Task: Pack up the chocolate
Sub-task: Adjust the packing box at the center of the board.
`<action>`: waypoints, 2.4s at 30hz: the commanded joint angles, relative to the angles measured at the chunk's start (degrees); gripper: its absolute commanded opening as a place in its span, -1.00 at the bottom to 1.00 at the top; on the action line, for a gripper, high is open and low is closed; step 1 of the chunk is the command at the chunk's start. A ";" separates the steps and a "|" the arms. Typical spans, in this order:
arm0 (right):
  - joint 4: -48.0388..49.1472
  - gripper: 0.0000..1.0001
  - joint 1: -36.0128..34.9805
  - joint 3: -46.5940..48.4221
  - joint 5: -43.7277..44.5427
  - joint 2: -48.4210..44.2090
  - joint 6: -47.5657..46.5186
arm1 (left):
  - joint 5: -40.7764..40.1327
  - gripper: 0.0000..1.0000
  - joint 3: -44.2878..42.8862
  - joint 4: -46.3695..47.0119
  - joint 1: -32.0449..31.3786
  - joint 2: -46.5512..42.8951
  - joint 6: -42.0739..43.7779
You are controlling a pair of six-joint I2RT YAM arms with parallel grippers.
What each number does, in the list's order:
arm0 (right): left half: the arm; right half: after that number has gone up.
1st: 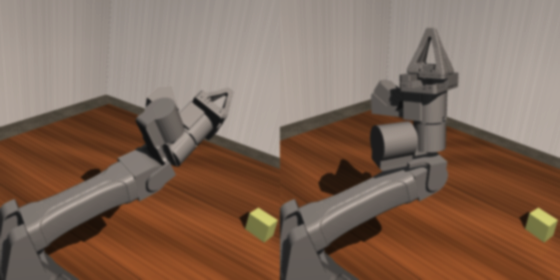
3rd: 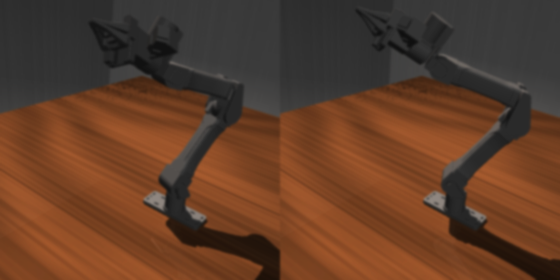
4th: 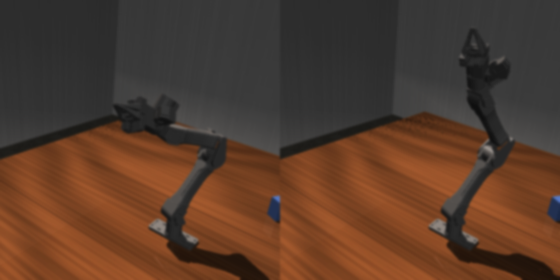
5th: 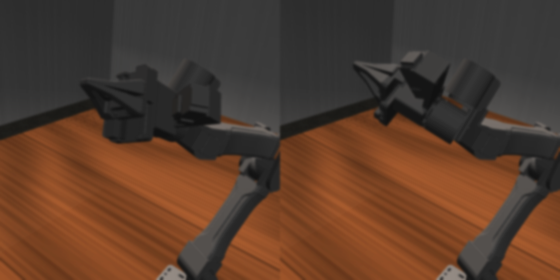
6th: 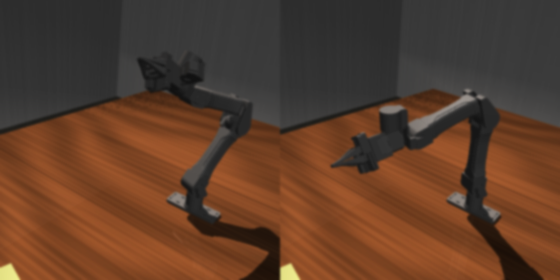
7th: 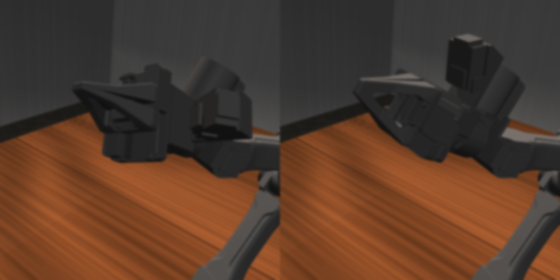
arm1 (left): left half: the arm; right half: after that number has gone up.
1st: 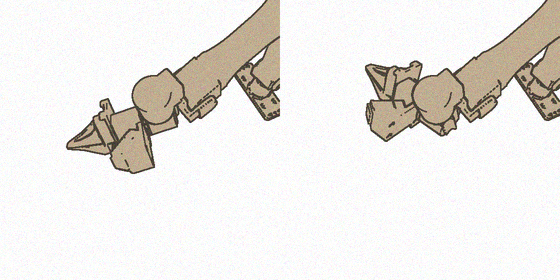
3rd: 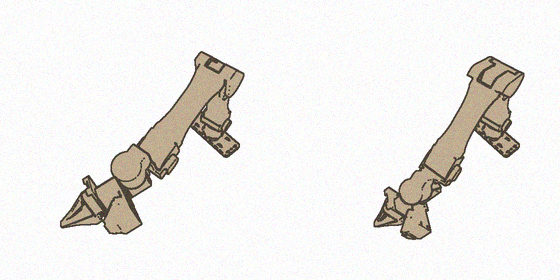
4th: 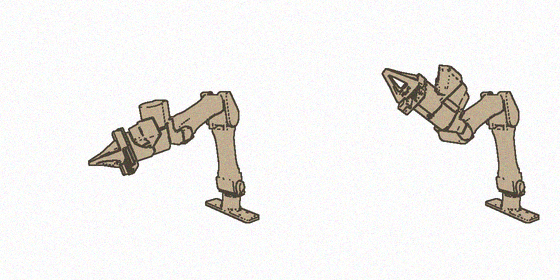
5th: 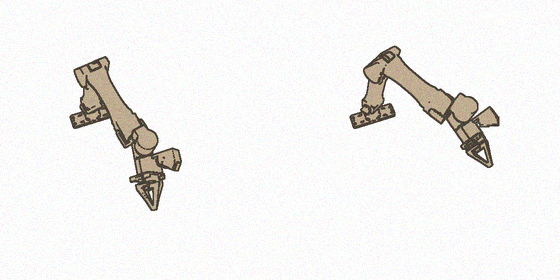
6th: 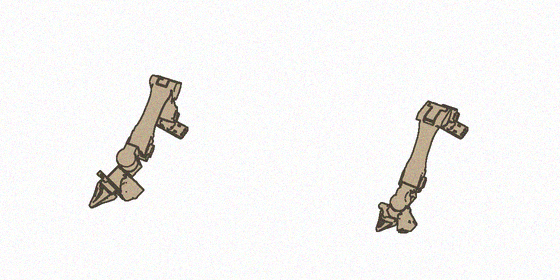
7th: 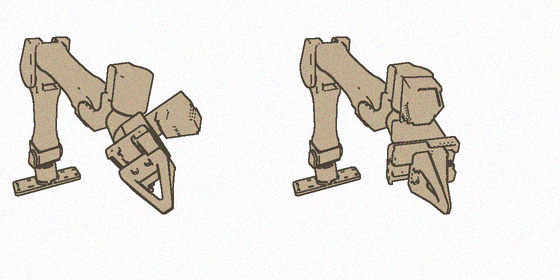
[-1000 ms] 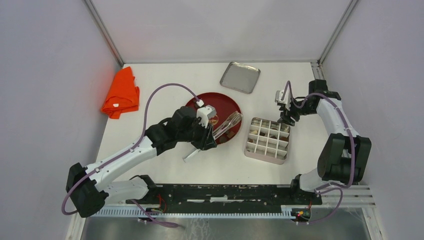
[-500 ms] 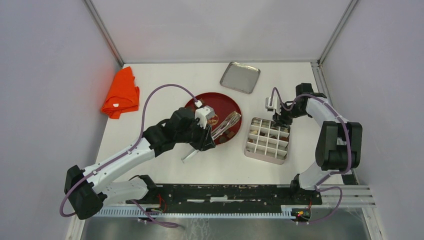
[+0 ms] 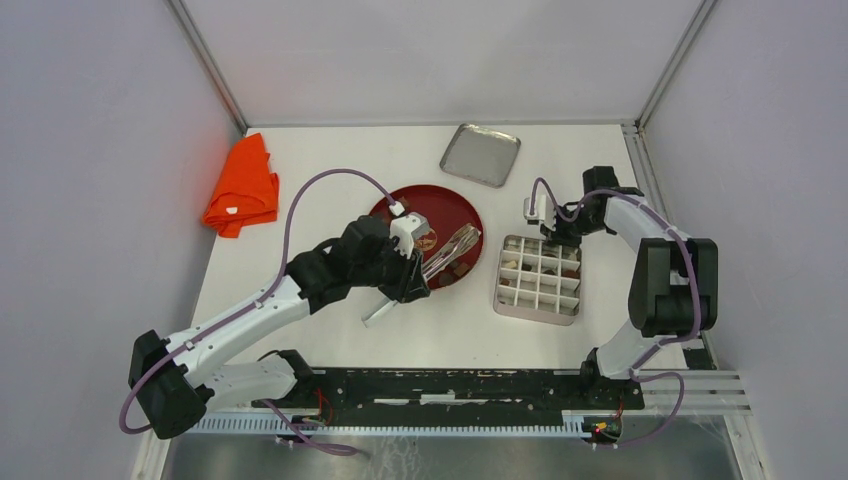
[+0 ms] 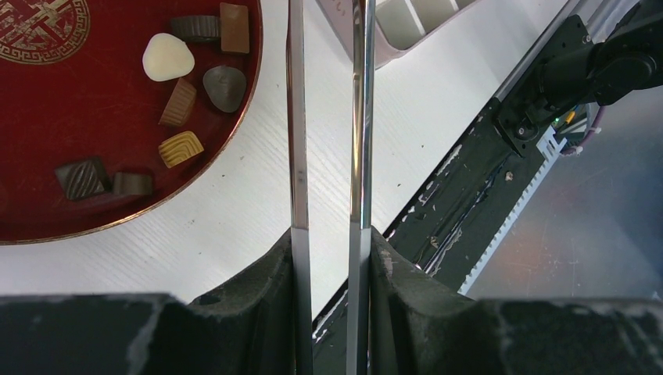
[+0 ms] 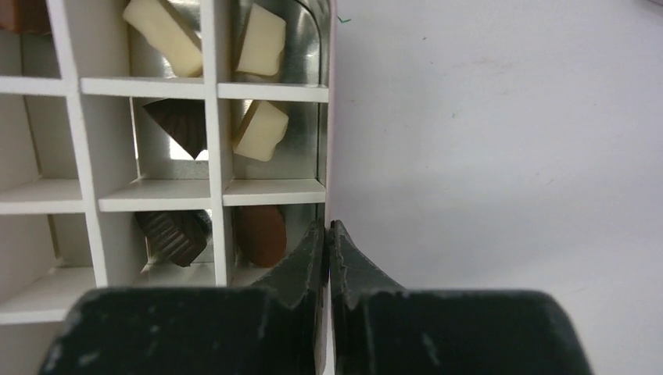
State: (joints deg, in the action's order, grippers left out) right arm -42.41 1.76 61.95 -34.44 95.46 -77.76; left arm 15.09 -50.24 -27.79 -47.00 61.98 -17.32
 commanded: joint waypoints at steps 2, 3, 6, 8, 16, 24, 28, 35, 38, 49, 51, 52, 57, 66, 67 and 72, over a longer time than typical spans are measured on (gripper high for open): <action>4.31 -0.94 -0.39 -1.22 2.36 -4.30 0.33 | -0.56 -0.96 -1.09 0.78 -0.13 -1.55 0.14; 4.33 -0.99 -0.46 -0.75 2.28 -5.56 0.88 | -0.73 -0.96 -1.09 0.54 -0.08 -1.65 0.15; 2.80 -1.00 -0.62 1.64 1.92 -9.13 2.21 | -1.37 -0.96 -0.72 0.24 -0.11 -2.55 0.34; 2.73 -1.00 -0.62 2.46 1.66 -12.11 2.69 | -1.87 -0.96 -0.49 0.12 -0.12 -3.17 0.39; 14.83 -1.00 -3.79 -5.14 7.64 -25.98 9.46 | -1.56 -0.96 0.52 0.70 -0.08 -4.61 1.26; 15.06 -1.00 -5.70 -7.37 8.66 -27.87 12.08 | 3.00 -0.96 1.19 3.82 -0.22 -3.91 2.65; 12.09 -1.00 -6.26 -7.63 4.95 -26.50 10.51 | 4.78 -0.96 2.85 5.54 -0.61 -3.79 3.15; 11.28 -1.00 -7.69 -9.31 3.30 -26.79 6.83 | 5.30 -0.96 3.94 6.20 -1.25 -3.88 3.65; 11.03 -1.00 -8.06 -9.48 2.38 -27.57 5.75 | 6.08 -0.96 4.46 6.66 -1.33 -3.72 4.13; 7.18 -0.96 -9.04 -8.87 -0.52 -20.11 3.83 | 7.97 -0.96 4.83 7.91 -1.88 -0.78 5.64; 6.73 -0.92 -9.05 -7.84 -0.84 -17.10 5.01 | 7.85 -0.96 4.64 7.97 -2.28 0.13 5.55; 6.74 -0.91 -9.01 -7.37 -0.96 -15.56 5.73 | 7.84 -0.96 4.61 8.08 -2.60 0.60 5.53; 7.25 -0.87 -9.04 -4.91 0.31 -9.90 7.77 | 7.58 -0.96 4.52 8.71 -3.89 2.41 5.37; 6.10 -0.01 -9.01 -1.14 1.74 -5.54 10.37 | 8.42 -0.96 1.84 8.11 -6.67 8.74 6.72; 5.89 0.09 -9.04 -0.88 1.74 -6.14 10.86 | 8.36 -0.96 1.36 7.91 -6.99 9.50 6.96; 2.46 0.25 -8.33 1.22 1.30 -10.63 13.63 | 7.71 -0.96 -1.99 5.89 -8.83 13.68 9.02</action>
State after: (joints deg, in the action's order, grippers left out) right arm -36.97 -7.07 59.77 -32.25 89.45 -67.22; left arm 21.54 -46.87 -22.92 -54.50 73.67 -13.08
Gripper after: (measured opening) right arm 0.620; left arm 0.381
